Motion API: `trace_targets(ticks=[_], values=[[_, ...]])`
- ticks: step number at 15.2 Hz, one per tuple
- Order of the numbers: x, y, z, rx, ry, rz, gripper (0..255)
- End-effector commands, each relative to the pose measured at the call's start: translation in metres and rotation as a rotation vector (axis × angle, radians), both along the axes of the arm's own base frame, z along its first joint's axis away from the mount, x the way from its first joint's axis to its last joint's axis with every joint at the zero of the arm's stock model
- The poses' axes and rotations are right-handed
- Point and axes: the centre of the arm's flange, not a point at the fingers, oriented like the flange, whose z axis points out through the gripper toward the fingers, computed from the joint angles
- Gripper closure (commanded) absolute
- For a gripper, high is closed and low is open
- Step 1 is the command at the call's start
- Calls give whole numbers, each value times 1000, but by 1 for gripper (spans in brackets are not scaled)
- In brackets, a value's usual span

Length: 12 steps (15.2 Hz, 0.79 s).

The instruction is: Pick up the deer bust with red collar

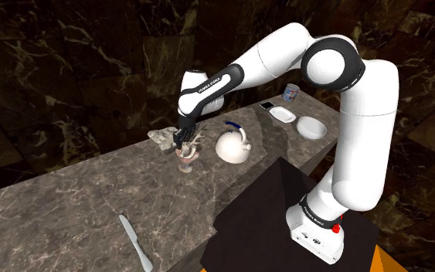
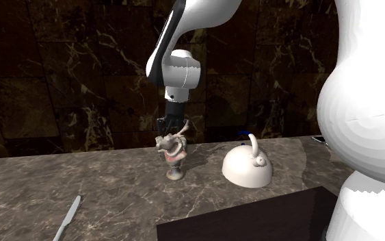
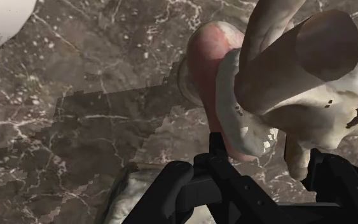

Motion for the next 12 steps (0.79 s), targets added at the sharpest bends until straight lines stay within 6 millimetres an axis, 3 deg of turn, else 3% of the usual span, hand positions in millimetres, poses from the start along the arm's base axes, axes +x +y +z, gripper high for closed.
trace_targets(ticks=[1,6,12], values=[[0,0,-1,0,1,0,255],[0,0,-1,0,1,0,255],[0,0,31,0,1,0,255]])
